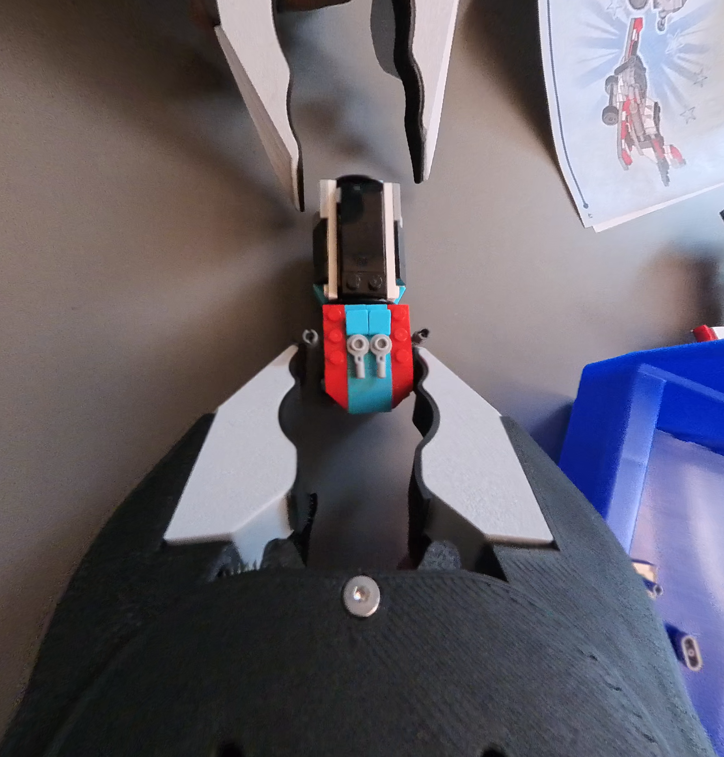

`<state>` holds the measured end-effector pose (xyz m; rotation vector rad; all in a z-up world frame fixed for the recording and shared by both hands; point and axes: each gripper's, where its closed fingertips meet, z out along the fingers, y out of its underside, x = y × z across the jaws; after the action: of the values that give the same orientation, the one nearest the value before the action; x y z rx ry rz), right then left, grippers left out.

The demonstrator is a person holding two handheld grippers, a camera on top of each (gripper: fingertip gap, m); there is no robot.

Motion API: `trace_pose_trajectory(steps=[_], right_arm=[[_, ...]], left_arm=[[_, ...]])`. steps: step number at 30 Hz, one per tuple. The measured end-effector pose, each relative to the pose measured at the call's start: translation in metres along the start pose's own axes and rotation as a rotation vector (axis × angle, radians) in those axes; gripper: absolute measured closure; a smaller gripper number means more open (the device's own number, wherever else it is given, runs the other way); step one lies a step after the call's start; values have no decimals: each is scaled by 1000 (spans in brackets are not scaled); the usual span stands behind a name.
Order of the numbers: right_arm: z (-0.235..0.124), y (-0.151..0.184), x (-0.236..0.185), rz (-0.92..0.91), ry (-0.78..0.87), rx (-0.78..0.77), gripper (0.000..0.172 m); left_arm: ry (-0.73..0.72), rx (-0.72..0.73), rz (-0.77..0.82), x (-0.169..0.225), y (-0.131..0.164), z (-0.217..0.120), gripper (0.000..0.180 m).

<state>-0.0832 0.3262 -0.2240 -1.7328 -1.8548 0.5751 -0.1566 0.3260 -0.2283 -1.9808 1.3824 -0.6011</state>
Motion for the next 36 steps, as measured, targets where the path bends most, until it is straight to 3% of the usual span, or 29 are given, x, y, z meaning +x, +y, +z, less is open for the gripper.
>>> trace_pose_trajectory(steps=[24,36], right_arm=[[4,-2,4,-2,-49,148,126],[-1,-8,5,-11,-48,198,126]], left_arm=[[42,3,-16,8,-3,7,128],[242,121,-335,17,-19,-7,122]])
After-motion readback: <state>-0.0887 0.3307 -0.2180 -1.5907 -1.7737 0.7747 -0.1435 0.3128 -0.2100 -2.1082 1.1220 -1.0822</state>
